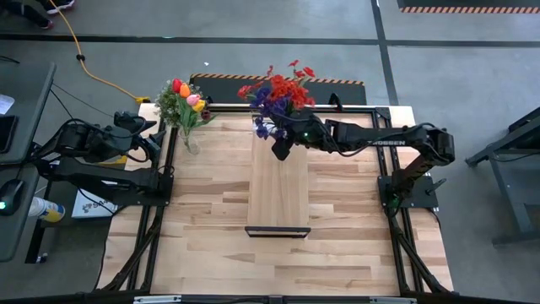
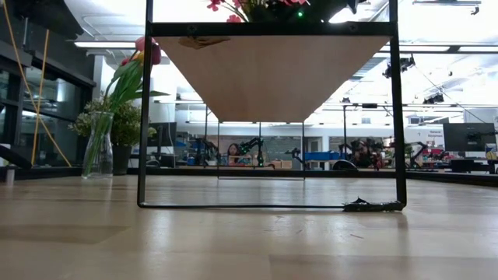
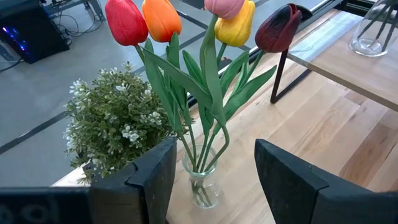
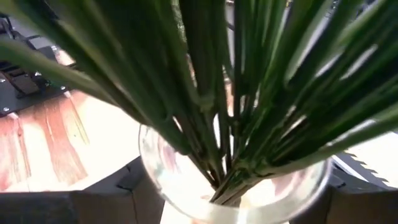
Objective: Pick and place flowers into a vace then onto a shelf
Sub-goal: Put the right transparent flower vase on the shelf
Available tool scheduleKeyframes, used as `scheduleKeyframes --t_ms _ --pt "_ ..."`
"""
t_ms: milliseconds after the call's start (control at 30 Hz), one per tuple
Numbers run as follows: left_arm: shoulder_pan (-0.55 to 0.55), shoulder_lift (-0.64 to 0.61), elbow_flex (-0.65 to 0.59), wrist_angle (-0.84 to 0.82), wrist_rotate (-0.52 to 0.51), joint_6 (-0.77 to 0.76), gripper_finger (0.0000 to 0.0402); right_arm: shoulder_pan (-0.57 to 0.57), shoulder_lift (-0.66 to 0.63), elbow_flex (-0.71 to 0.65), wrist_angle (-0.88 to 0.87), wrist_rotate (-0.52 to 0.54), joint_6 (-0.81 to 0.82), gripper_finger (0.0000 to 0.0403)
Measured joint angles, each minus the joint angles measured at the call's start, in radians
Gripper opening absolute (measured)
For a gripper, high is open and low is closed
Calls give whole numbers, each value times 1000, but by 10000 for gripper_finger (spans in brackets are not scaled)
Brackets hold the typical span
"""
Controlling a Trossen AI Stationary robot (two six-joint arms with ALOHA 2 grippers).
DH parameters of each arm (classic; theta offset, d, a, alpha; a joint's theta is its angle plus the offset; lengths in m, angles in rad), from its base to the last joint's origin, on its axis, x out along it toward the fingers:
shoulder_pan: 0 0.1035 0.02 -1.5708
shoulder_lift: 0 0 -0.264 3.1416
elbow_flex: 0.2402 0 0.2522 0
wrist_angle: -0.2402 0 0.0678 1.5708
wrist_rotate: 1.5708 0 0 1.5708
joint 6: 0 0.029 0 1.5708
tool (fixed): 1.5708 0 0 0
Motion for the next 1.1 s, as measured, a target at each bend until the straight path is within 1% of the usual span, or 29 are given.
scheduleKeyframes --t_ms 233,433,600,867,1100 --pt "0 0 0 0 0 0 248 -8 -6 0 2 -43 4 262" --pt "0 0 0 0 0 0 248 -8 -10 0 -3 -48 0 276" --pt "0 0 0 0 0 0 248 -8 -24 0 -24 -74 -5 276" --pt "0 0 0 0 0 1 248 -7 -78 1 -82 -76 1 277" --pt "0 0 0 -1 0 1 248 0 -98 1 -110 -85 6 273"
